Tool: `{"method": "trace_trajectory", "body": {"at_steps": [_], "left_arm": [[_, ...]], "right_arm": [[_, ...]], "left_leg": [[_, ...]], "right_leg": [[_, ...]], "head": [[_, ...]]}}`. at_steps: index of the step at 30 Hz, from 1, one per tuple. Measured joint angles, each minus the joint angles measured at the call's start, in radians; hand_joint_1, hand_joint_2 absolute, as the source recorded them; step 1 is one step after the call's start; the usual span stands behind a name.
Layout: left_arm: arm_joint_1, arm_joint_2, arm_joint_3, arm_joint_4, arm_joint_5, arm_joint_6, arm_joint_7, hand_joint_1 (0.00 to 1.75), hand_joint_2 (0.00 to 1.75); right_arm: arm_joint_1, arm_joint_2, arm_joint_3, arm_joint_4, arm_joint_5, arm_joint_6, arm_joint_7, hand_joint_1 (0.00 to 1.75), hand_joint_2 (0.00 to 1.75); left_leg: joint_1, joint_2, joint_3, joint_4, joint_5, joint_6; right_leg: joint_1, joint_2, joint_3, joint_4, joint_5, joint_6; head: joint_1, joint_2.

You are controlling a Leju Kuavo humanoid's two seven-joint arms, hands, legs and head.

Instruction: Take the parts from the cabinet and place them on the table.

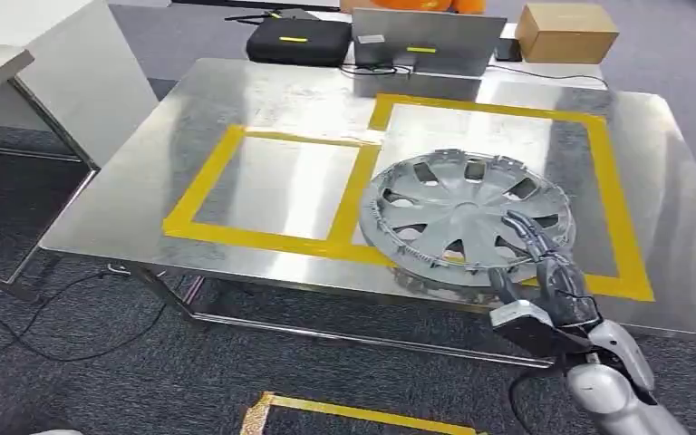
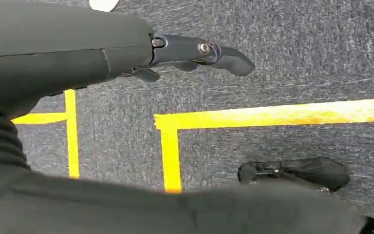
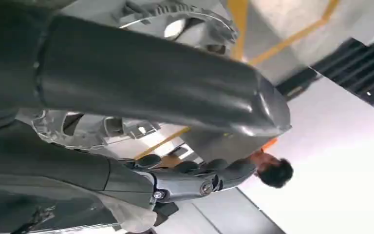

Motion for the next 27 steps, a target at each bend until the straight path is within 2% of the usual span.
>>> {"method": "trace_trajectory", "body": {"at_steps": [4,13,14,15,16,17,18,19,21,22,23,24,25,26,27], "left_arm": [[0.002,-0.006,0.016,0.0,0.006,0.003,0.008,0.0,0.0],[0.003,-0.01,0.024,0.0,0.009,0.003,0.01,0.0,0.0],[0.002,-0.01,0.026,0.0,0.009,0.003,0.01,0.0,0.0],[0.003,-0.01,0.028,0.0,0.009,0.006,0.011,0.0,0.0],[0.004,-0.01,0.029,0.0,0.009,0.008,0.012,0.0,0.0],[0.003,-0.011,0.029,0.0,0.009,0.008,0.012,0.0,0.0],[0.004,-0.013,0.029,0.0,0.009,0.008,0.012,0.0,0.0],[0.003,-0.013,0.029,0.0,0.009,0.009,0.012,0.0,0.0],[0.003,-0.014,0.03,0.0,0.008,0.01,0.012,0.0,0.0],[0.003,-0.016,0.03,0.0,0.008,0.01,0.013,0.0,0.0],[0.003,-0.017,0.031,0.0,0.008,0.011,0.013,0.0,0.0],[0.004,-0.018,0.031,0.0,0.006,0.012,0.013,0.0,0.0],[0.005,-0.02,0.032,0.0,0.005,0.013,0.015,0.0,0.0],[0.005,-0.022,0.035,0.0,0.005,0.013,0.016,0.0,0.0],[0.005,-0.023,0.037,0.0,0.005,0.013,0.016,0.0,0.0]], "right_arm": [[0.064,0.04,-0.053,-0.072,-0.083,-0.035,-0.041,0.0,0.0],[0.115,0.074,-0.095,-0.128,-0.123,-0.038,-0.057,0.0,0.0],[0.12,0.077,-0.099,-0.132,-0.13,-0.038,-0.059,0.0,0.0],[0.124,0.081,-0.103,-0.135,-0.138,-0.037,-0.061,0.0,0.0],[0.129,0.085,-0.108,-0.141,-0.144,-0.037,-0.062,0.0,0.0],[0.132,0.086,-0.111,-0.148,-0.15,-0.037,-0.063,0.0,0.0],[0.139,0.089,-0.114,-0.151,-0.158,-0.038,-0.064,0.0,0.0],[0.142,0.092,-0.119,-0.153,-0.17,-0.038,-0.066,0.0,0.0],[0.152,0.097,-0.13,-0.153,-0.197,-0.033,-0.065,0.0,0.0],[0.16,0.1,-0.135,-0.153,-0.206,-0.033,-0.066,0.0,0.0],[0.167,0.102,-0.138,-0.153,-0.215,-0.033,-0.069,0.0,0.0],[0.172,0.104,-0.141,-0.153,-0.22,-0.033,-0.071,0.0,0.0],[0.175,0.106,-0.145,-0.153,-0.224,-0.033,-0.072,0.0,0.0],[0.177,0.108,-0.149,-0.154,-0.225,-0.033,-0.074,0.0,0.0],[0.177,0.109,-0.153,-0.154,-0.227,-0.033,-0.076,0.0,0.0]], "left_leg": [[0.0,0.0,0.0,0.0,0.0,0.0],[0.0,0.0,0.0,0.0,0.0,0.0],[-0.007,0.001,-0.001,0.008,-0.006,0.01],[-0.006,0.001,0.0,0.005,-0.006,0.017],[-0.007,0.001,0.002,0.001,-0.005,0.02],[-0.004,0.002,0.013,-0.02,0.003,0.026],[0.003,0.009,0.031,-0.04,0.014,0.029],[0.004,0.012,0.039,-0.051,0.016,0.035],[0.004,0.017,0.04,-0.053,0.014,0.035],[0.003,0.02,0.04,-0.052,0.013,0.035],[0.003,0.024,0.04,-0.051,0.011,0.032],[0.005,0.029,0.041,-0.048,0.007,0.029],[0.007,0.032,0.042,-0.043,0.002,0.024],[0.01,0.037,0.043,-0.035,-0.005,0.016],[0.012,0.041,0.044,-0.024,-0.014,0.007]], "right_leg": [[0.0,0.0,0.0,0.0,0.0,0.0],[0.0,0.0,0.0,0.0,0.0,0.0],[-0.005,0.0,0.002,-0.008,0.004,0.008],[-0.006,0.0,0.004,-0.009,0.004,0.011],[-0.006,0.0,0.006,-0.012,0.005,0.013],[-0.001,0.001,0.01,-0.017,0.005,0.018],[-0.004,0.001,0.001,-0.002,-0.006,0.015],[-0.003,0.004,-0.019,0.042,-0.036,0.012],[-0.005,0.003,-0.101,0.199,-0.105,0.016],[-0.005,0.003,-0.135,0.256,-0.123,0.019],[-0.005,0.003,-0.15,0.276,-0.117,0.022],[-0.007,0.002,-0.14,0.247,-0.087,0.024],[-0.01,-0.001,-0.11,0.182,-0.044,0.027],[-0.014,-0.012,-0.064,0.088,0.004,0.03],[-0.016,-0.038,-0.03,0.015,0.021,0.036]], "head": [[0.0,0.0],[0.0,0.0],[0.0,0.0],[-0.001,0.0],[-0.001,0.0],[0.0,0.0],[0.001,0.0],[0.003,0.0],[0.007,0.0],[0.005,0.0],[0.007,0.0],[0.006,0.0],[0.007,0.0],[0.006,0.0],[0.008,0.0]]}}
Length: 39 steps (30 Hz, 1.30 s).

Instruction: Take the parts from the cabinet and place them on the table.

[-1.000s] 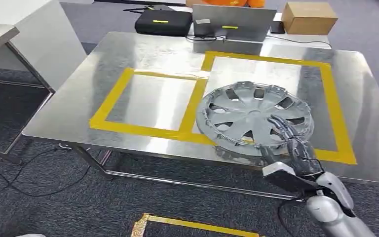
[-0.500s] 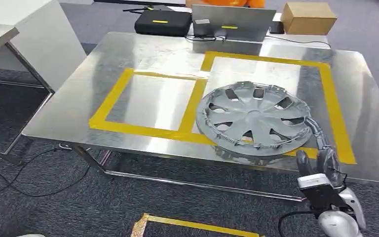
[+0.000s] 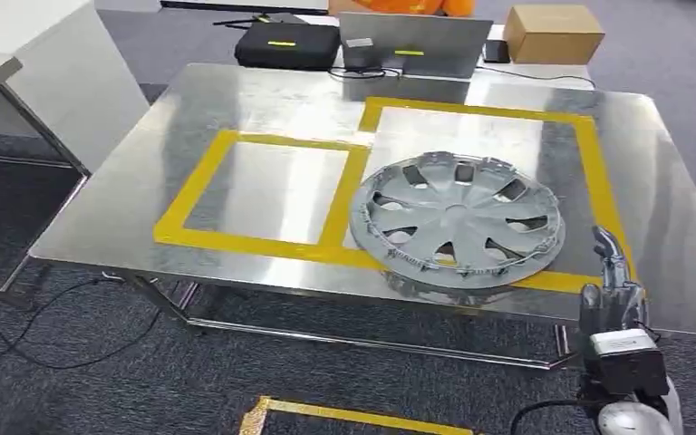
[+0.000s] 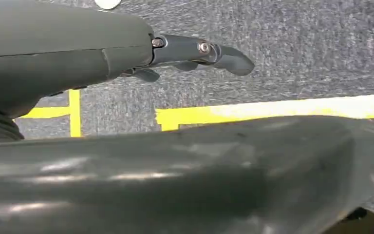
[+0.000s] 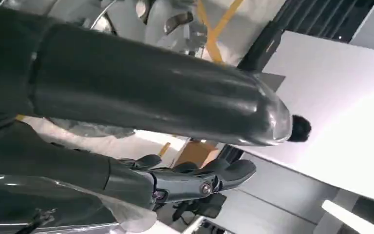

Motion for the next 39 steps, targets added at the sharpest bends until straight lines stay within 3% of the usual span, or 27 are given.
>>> {"method": "trace_trajectory", "body": {"at_steps": [1,2,5,6,7,9,10,11,12,13,15,16,17,18,19,27,28,39], "left_arm": [[-0.001,0.005,0.003,0.0,0.0,0.001,0.0,0.0,0.0],[0.001,0.001,0.004,0.0,-0.003,0.001,0.001,0.0,0.0],[0.0,0.002,0.005,0.0,-0.006,0.001,0.003,0.0,0.0],[0.0,0.002,0.005,0.0,-0.006,0.001,0.003,0.0,0.0],[0.0,0.002,0.005,0.0,-0.007,0.002,0.003,0.0,0.0],[0.0,0.002,0.006,0.0,-0.007,0.002,0.003,0.0,0.0],[0.001,0.002,0.006,0.0,-0.008,0.001,0.003,0.0,0.0],[0.003,0.001,0.006,0.0,-0.008,0.0,0.003,0.0,0.0],[0.004,0.001,0.006,0.0,-0.008,0.001,0.003,0.0,0.0],[0.004,0.0,0.006,0.0,-0.009,0.001,0.003,0.0,0.0],[0.005,0.001,0.006,0.0,-0.009,0.002,0.002,0.0,0.0],[0.003,0.004,0.008,0.0,-0.009,0.002,0.002,0.0,0.0],[0.001,0.003,0.008,0.0,-0.012,0.002,0.002,0.0,0.0],[-0.001,0.003,0.008,0.0,-0.013,0.002,0.002,0.0,0.0],[-0.001,-0.002,0.008,0.0,-0.015,0.002,0.002,0.0,0.0],[0.0,-0.002,0.008,0.0,-0.018,0.002,0.003,0.0,0.0],[-0.001,-0.002,0.008,0.0,-0.018,0.002,0.003,0.0,0.0],[-0.001,-0.001,0.009,0.0,-0.018,0.0,0.003,0.0,0.0]], "right_arm": [[0.001,0.003,-0.001,0.001,-0.001,0.0,0.0,0.0,0.0],[0.003,0.006,-0.003,-0.003,-0.002,0.0,-0.001,0.0,0.0],[0.009,0.013,-0.008,-0.003,-0.002,0.0,-0.002,0.0,0.0],[0.01,0.016,-0.008,-0.003,-0.002,-0.001,-0.002,0.0,0.0],[0.008,0.019,-0.008,-0.003,-0.002,-0.001,-0.003,0.0,0.0],[0.008,0.023,-0.008,-0.003,-0.002,-0.001,-0.003,0.0,0.0],[0.009,0.025,-0.009,-0.003,-0.002,-0.001,-0.003,0.0,0.0],[0.01,0.025,-0.009,-0.003,-0.002,-0.001,-0.003,0.0,0.0],[0.01,0.026,-0.009,-0.003,-0.002,-0.001,-0.002,0.0,0.0],[0.011,0.026,-0.009,-0.003,-0.002,-0.001,-0.002,0.0,0.0],[0.009,0.031,-0.009,-0.003,-0.002,-0.001,-0.002,0.0,0.0],[0.01,0.034,-0.009,-0.003,-0.002,-0.003,-0.002,0.0,0.0],[0.011,0.034,-0.009,-0.003,-0.001,-0.011,-0.003,0.0,0.0],[0.014,0.034,-0.011,-0.003,0.002,-0.02,-0.003,0.0,0.0],[0.018,0.034,-0.016,-0.003,0.003,-0.023,-0.003,0.0,0.0],[0.02,0.039,-0.025,-0.002,-0.003,-0.021,0.007,0.0,0.0],[0.02,0.039,-0.025,-0.002,-0.001,-0.02,0.007,0.0,1.75],[0.019,0.039,-0.023,0.017,0.054,0.031,0.018,0.0,1.75]], "left_leg": [[-0.011,0.001,-0.002,0.011,-0.009,-0.011],[-0.01,0.004,-0.002,0.014,-0.012,-0.015],[-0.006,0.019,0.007,0.013,-0.015,-0.02],[-0.003,0.009,0.006,0.021,-0.029,-0.028],[-0.002,-0.004,-0.008,0.059,-0.056,-0.032],[-0.002,-0.012,-0.08,0.217,-0.132,-0.038],[-0.003,-0.013,-0.114,0.286,-0.155,-0.038],[-0.003,-0.014,-0.134,0.321,-0.155,-0.036],[-0.003,-0.015,-0.129,0.306,-0.132,-0.032],[-0.003,-0.017,-0.109,0.255,-0.09,-0.027],[-0.007,-0.042,-0.041,0.087,0.009,-0.008],[-0.009,-0.054,-0.027,0.057,0.001,-0.001],[-0.011,-0.053,-0.021,0.035,0.002,-0.001],[-0.009,-0.052,-0.015,0.018,-0.007,-0.008],[-0.007,-0.053,-0.018,0.019,-0.007,-0.028],[-0.011,-0.059,-0.017,0.019,-0.005,-0.013],[-0.012,-0.059,-0.017,0.019,-0.005,-0.011],[-0.013,-0.059,-0.017,0.02,-0.004,-0.008]], "right_leg": [[0.008,-0.004,0.004,-0.001,-0.016,-0.01],[0.007,0.011,0.012,0.002,-0.015,-0.029],[0.008,0.029,0.01,0.005,-0.015,-0.046],[0.006,0.034,0.013,0.004,-0.014,-0.05],[0.005,0.039,0.014,0.004,-0.015,-0.054],[0.007,0.05,0.015,0.004,-0.017,-0.06],[0.008,0.058,0.015,0.004,-0.018,-0.061],[0.009,0.068,0.016,0.004,-0.019,-0.062],[0.01,0.077,0.019,0.004,-0.02,-0.063],[0.011,0.087,0.021,0.004,-0.02,-0.064],[0.011,0.101,0.027,0.004,-0.023,-0.063],[0.014,0.105,0.026,0.004,-0.024,-0.061],[0.014,0.115,0.023,0.005,-0.025,-0.056],[0.015,0.114,0.016,0.011,-0.026,-0.053],[0.013,0.112,0.015,0.008,-0.026,-0.057],[0.01,0.107,0.029,-0.014,-0.018,-0.042],[0.01,0.107,0.029,-0.015,-0.017,-0.04],[0.01,0.106,0.029,-0.015,-0.016,-0.037]], "head": [[0.002,0.0],[-0.002,0.0],[-0.003,0.0],[-0.002,0.0],[-0.005,0.0],[-0.005,0.0],[-0.005,0.0],[-0.005,0.0],[-0.005,0.0],[-0.005,0.0],[-0.005,0.0],[-0.003,0.0],[-0.006,0.0],[-0.005,0.0],[-0.004,0.0],[-0.005,0.0],[-0.005,0.0],[-0.005,0.0]]}}
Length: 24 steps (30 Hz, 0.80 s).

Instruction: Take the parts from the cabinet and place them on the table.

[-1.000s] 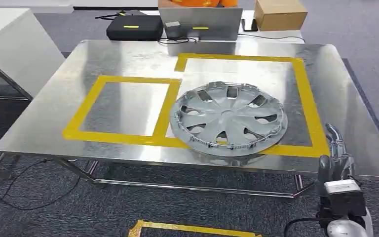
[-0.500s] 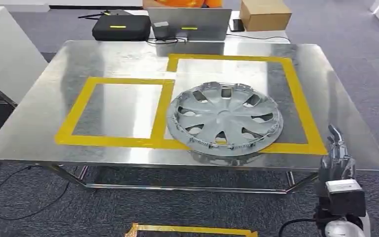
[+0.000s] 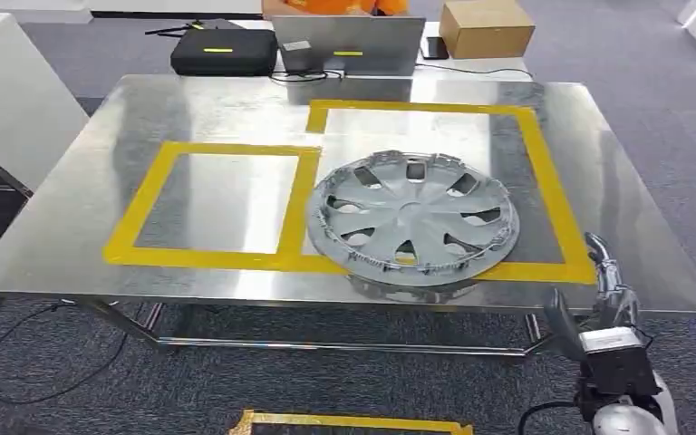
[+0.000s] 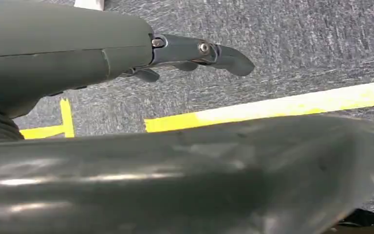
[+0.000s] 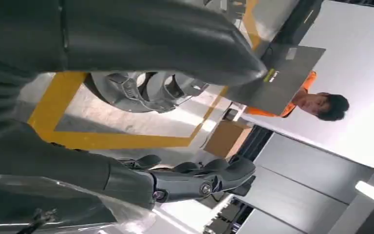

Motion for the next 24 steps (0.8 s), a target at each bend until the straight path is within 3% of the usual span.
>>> {"method": "trace_trajectory", "body": {"at_steps": [3,4,9,10,17,22,23,24], "left_arm": [[0.0,0.0,0.0,0.0,-0.007,0.0,0.0,0.0,0.0],[0.0,0.0,0.0,0.0,-0.009,0.0,0.0,0.0,0.0],[-0.001,0.0,0.0,0.0,-0.013,-0.002,-0.002,0.0,0.0],[-0.001,0.0,0.0,0.0,-0.013,-0.003,-0.002,0.0,0.0],[-0.002,0.003,0.0,0.0,-0.02,-0.007,-0.003,0.0,0.0],[-0.002,0.006,0.0,0.0,-0.021,-0.008,-0.006,0.0,0.0],[-0.002,0.007,0.0,0.0,-0.021,-0.008,-0.006,0.0,0.0],[-0.003,0.007,0.0,0.0,-0.021,-0.007,-0.005,0.0,0.0]], "right_arm": [[-0.002,0.0,0.001,0.006,0.015,0.004,-0.014,0.0,1.75],[-0.004,0.0,0.004,0.007,0.032,0.002,-0.021,0.0,0.0],[-0.018,0.0,0.034,0.019,0.059,0.015,-0.025,0.0,0.0],[-0.019,0.0,0.039,0.021,0.056,0.019,-0.026,0.0,1.75],[-0.02,0.0,0.046,0.03,0.058,0.024,-0.057,0.0,1.75],[-0.018,0.0,0.053,0.031,0.084,0.021,-0.072,0.0,1.75],[-0.017,0.0,0.055,0.031,0.088,0.016,-0.071,0.0,0.0],[-0.017,0.0,0.056,0.031,0.09,0.01,-0.067,0.0,0.0]], "left_leg": [[0.0,0.0,0.0,0.0,0.0,0.0],[0.0,0.0,0.0,0.0,0.0,0.0],[0.001,0.0,0.0,0.0,0.0,0.0],[0.001,0.0,0.0,0.0,0.0,0.0],[0.001,0.0,0.0,0.0,0.0,0.0],[-0.005,-0.001,-0.001,0.007,-0.003,0.009],[-0.006,-0.001,-0.002,0.009,-0.004,0.011],[-0.007,-0.001,-0.002,0.009,-0.004,0.013]], "right_leg": [[0.0,0.0,0.0,0.0,0.0,0.0],[0.0,0.0,0.0,0.0,0.0,0.0],[0.001,0.0,0.0,0.0,0.0,0.0],[0.001,0.0,0.0,0.0,0.0,0.0],[0.0,0.0,0.0,0.0,0.0,0.0],[-0.005,0.0,0.001,-0.002,0.001,0.007],[-0.006,0.0,0.001,-0.003,0.002,0.01],[-0.007,0.001,0.001,-0.004,0.002,0.012]], "head": [[0.0,0.0],[0.0,0.0],[0.0,0.0],[0.0,0.0],[0.0,0.0],[0.0,0.0],[0.0,0.0],[0.0,0.0]]}}
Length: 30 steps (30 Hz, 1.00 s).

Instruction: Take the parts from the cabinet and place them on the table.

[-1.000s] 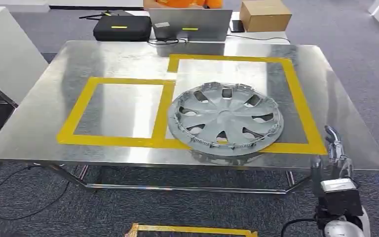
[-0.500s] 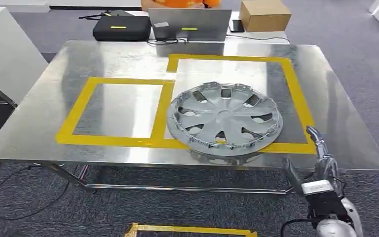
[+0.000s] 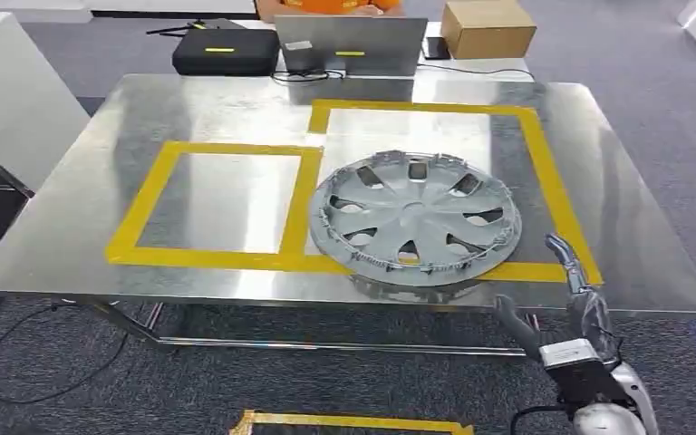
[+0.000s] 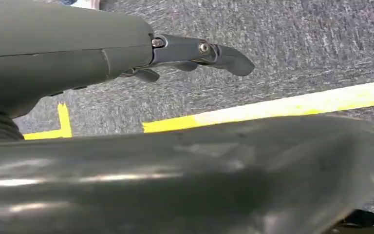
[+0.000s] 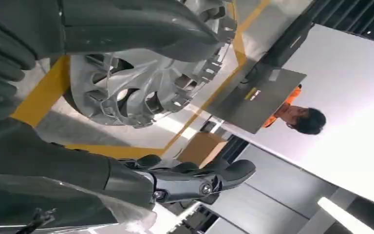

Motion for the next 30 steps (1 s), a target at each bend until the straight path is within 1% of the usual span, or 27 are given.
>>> {"method": "trace_trajectory", "body": {"at_steps": [1,2,3,4,5,6,7,8,9,10,11,12,13,14,17,18,19,20,21,22,23,24,25,27,28,29,30], "left_arm": [[-0.001,0.0,0.0,0.0,0.001,0.0,0.003,0.0,0.0],[-0.002,0.0,0.001,0.0,0.003,0.0,0.005,0.0,0.0],[-0.003,-0.002,0.001,0.0,0.004,0.0,0.006,0.0,0.0],[-0.003,-0.002,0.001,0.0,0.007,0.0,0.01,0.0,0.0],[-0.002,-0.002,0.003,0.0,0.01,-0.001,0.014,0.0,0.0],[-0.001,-0.002,0.005,0.0,0.012,-0.003,0.016,0.0,0.0],[0.0,-0.002,0.008,0.0,0.013,-0.004,0.02,0.0,0.0],[0.001,-0.002,0.011,0.0,0.016,-0.005,0.021,0.0,0.0],[0.002,-0.003,0.014,0.0,0.019,-0.006,0.021,0.0,0.0],[0.001,-0.003,0.018,0.0,0.02,-0.006,0.021,0.0,0.0],[0.0,-0.005,0.02,0.0,0.021,-0.006,0.021,0.0,0.0],[0.0,-0.006,0.022,0.0,0.021,-0.005,0.021,0.0,0.0],[0.0,-0.006,0.024,0.0,0.021,-0.005,0.023,0.0,0.0],[0.0,-0.006,0.025,0.0,0.021,-0.004,0.023,0.0,0.0],[0.0,-0.008,0.026,0.0,0.021,-0.003,0.03,0.0,0.0],[-0.001,-0.007,0.026,0.0,0.023,0.001,0.031,0.0,0.0],[-0.002,-0.008,0.027,0.0,0.023,0.006,0.031,0.0,0.0],[-0.002,-0.008,0.028,0.0,0.024,0.009,0.032,0.0,0.0],[-0.002,-0.008,0.029,0.0,0.024,0.012,0.033,0.0,0.0],[-0.002,-0.008,0.031,0.0,0.024,0.015,0.034,0.0,0.0],[-0.002,-0.008,0.032,0.0,0.024,0.017,0.037,0.0,0.0],[-0.002,-0.009,0.033,0.0,0.024,0.021,0.038,0.0,0.0],[-0.002,-0.009,0.033,0.0,0.024,0.023,0.038,0.0,0.0],[-0.003,-0.009,0.033,0.0,0.024,0.028,0.038,0.0,0.0],[-0.003,-0.009,0.033,0.0,0.024,0.029,0.038,0.0,0.0],[-0.005,-0.009,0.033,0.0,0.024,0.029,0.038,0.0,0.0],[-0.005,-0.01,0.033,0.0,0.024,0.029,0.038,0.0,0.0]], "right_arm": [[0.0,0.0,0.001,0.0,-0.002,-0.008,0.005,0.0,0.0],[0.001,0.0,0.001,0.0,-0.008,-0.015,0.008,0.0,0.0],[0.003,0.0,0.001,0.0,-0.012,-0.021,0.011,0.0,0.0],[0.001,0.0,0.001,0.0,-0.018,-0.028,0.011,0.0,0.0],[0.0,0.0,0.001,0.0,-0.023,-0.035,0.012,0.0,0.0],[0.003,0.0,0.002,0.0,-0.027,-0.043,0.013,0.0,0.0],[0.007,0.0,0.002,0.0,-0.029,-0.05,0.013,0.0,0.0],[0.01,0.0,0.002,0.0,-0.031,-0.053,0.013,0.0,0.0],[0.014,0.0,0.001,0.0,-0.033,-0.057,0.013,0.0,0.0],[0.016,0.0,0.001,-0.001,-0.034,-0.059,0.013,0.0,0.0],[0.017,0.0,0.001,-0.003,-0.034,-0.059,0.013,0.0,0.0],[0.017,0.0,0.001,-0.006,-0.035,-0.06,0.013,0.0,0.0],[0.015,0.0,0.002,-0.008,-0.035,-0.061,0.014,0.0,0.0],[0.018,0.001,0.001,-0.012,-0.035,-0.063,0.013,0.0,0.0],[0.02,0.001,0.001,-0.014,-0.036,-0.067,0.014,0.0,0.0],[0.019,0.003,0.001,-0.017,-0.036,-0.069,0.014,0.0,0.0],[0.019,0.003,0.001,-0.02,-0.035,-0.071,0.014,0.0,0.0],[0.018,0.003,0.001,-0.02,-0.035,-0.074,0.014,0.0,0.0],[0.02,0.005,0.001,-0.02,-0.035,-0.074,0.014,0.0,0.0],[0.021,0.006,0.001,-0.02,-0.035,-0.076,0.014,0.0,0.0],[0.022,0.006,0.001,-0.02,-0.035,-0.076,0.014,0.0,0.0],[0.022,0.006,0.001,-0.02,-0.035,-0.077,0.014,0.0,0.0],[0.022,0.006,0.001,-0.02,-0.034,-0.077,0.014,0.0,0.0],[0.022,0.006,0.001,-0.02,-0.034,-0.077,0.014,0.0,0.0],[0.022,0.006,0.001,-0.02,-0.034,-0.077,0.014,0.0,0.0],[0.02,0.006,0.001,-0.02,-0.034,-0.078,0.014,0.0,0.0],[0.02,0.006,0.001,-0.02,-0.034,-0.078,0.014,0.0,0.0]], "left_leg": [[-0.001,0.001,0.0,-0.001,0.001,0.004],[0.002,0.004,0.004,-0.014,0.008,0.013],[0.008,0.013,0.01,-0.027,0.016,0.02],[0.008,0.014,0.012,-0.033,0.018,0.026],[0.008,0.017,0.011,-0.032,0.018,0.027],[0.006,0.022,0.011,-0.032,0.018,0.028],[0.005,0.027,0.01,-0.032,0.017,0.029],[0.004,0.03,0.011,-0.032,0.016,0.028],[0.004,0.031,0.011,-0.031,0.016,0.027],[0.005,0.032,0.012,-0.03,0.014,0.025],[0.006,0.032,0.012,-0.027,0.012,0.021],[0.007,0.032,0.012,-0.019,0.007,0.014],[0.0,0.032,0.01,-0.014,0.002,0.006],[0.0,0.032,0.01,-0.008,-0.001,0.001],[0.004,0.033,0.011,-0.012,0.004,-0.013],[0.006,0.033,0.009,-0.005,-0.006,-0.019],[0.005,0.032,-0.002,0.026,-0.033,-0.026],[0.008,0.032,-0.026,0.082,-0.068,-0.031],[0.011,0.032,-0.061,0.167,-0.11,-0.036],[0.013,0.032,-0.092,0.24,-0.14,-0.038],[0.014,0.032,-0.11,0.282,-0.148,-0.04],[0.015,0.032,-0.104,0.273,-0.13,-0.04],[0.016,0.032,-0.082,0.226,-0.095,-0.039],[0.017,0.032,0.001,0.054,-0.006,-0.033],[0.017,0.026,0.025,0.004,-0.008,-0.03],[0.013,0.025,0.026,-0.014,-0.008,-0.029],[0.012,0.025,0.019,-0.007,-0.007,-0.026]], "right_leg": [[-0.001,0.001,0.001,-0.004,0.002,0.003],[0.002,0.003,0.001,-0.008,0.003,0.01],[0.001,-0.015,-0.008,0.007,-0.008,0.008],[0.005,-0.042,-0.027,0.044,-0.036,0.007],[0.005,-0.052,-0.061,0.113,-0.074,0.006],[0.004,-0.056,-0.104,0.204,-0.115,0.009],[0.004,-0.056,-0.14,0.277,-0.141,0.01],[0.004,-0.057,-0.157,0.309,-0.143,0.012],[0.004,-0.058,-0.147,0.289,-0.118,0.012],[0.003,-0.06,-0.117,0.228,-0.079,0.013],[0.002,-0.065,-0.068,0.131,-0.032,0.012],[0.001,-0.073,-0.016,0.037,0.003,0.011],[0.008,-0.075,-0.004,0.015,-0.023,0.007],[0.006,-0.07,0.003,0.011,-0.014,-0.003],[0.011,-0.066,0.001,0.013,-0.01,-0.019],[0.004,-0.068,0.004,0.008,-0.005,-0.027],[0.003,-0.067,0.005,0.007,-0.005,-0.03],[0.003,-0.068,0.005,0.008,-0.005,-0.035],[0.004,-0.068,0.004,0.008,-0.005,-0.037],[0.004,-0.068,0.004,0.009,-0.005,-0.037],[0.004,-0.068,0.004,0.009,-0.004,-0.037],[0.004,-0.066,0.004,0.009,-0.004,-0.037],[0.004,-0.065,0.005,0.01,-0.004,-0.036],[0.003,-0.062,0.009,0.01,-0.005,-0.035],[0.004,-0.062,0.008,0.009,-0.005,-0.031],[0.01,-0.06,0.001,0.015,-0.004,-0.023],[0.008,-0.06,-0.003,0.012,0.001,-0.015]], "head": [[0.0,0.0],[0.0,0.0],[0.001,0.0],[0.005,0.0],[0.005,0.0],[0.003,0.0],[0.003,0.0],[0.004,0.0],[0.003,0.0],[0.004,0.0],[0.003,0.0],[0.004,0.0],[0.004,0.0],[0.002,0.0],[0.003,0.0],[0.002,0.0],[-0.002,0.0],[-0.003,0.0],[-0.003,0.0],[-0.002,0.0],[-0.003,0.0],[-0.003,0.0],[-0.003,0.0],[-0.003,0.0],[-0.002,0.0],[-0.002,0.0],[0.0,0.0]]}}
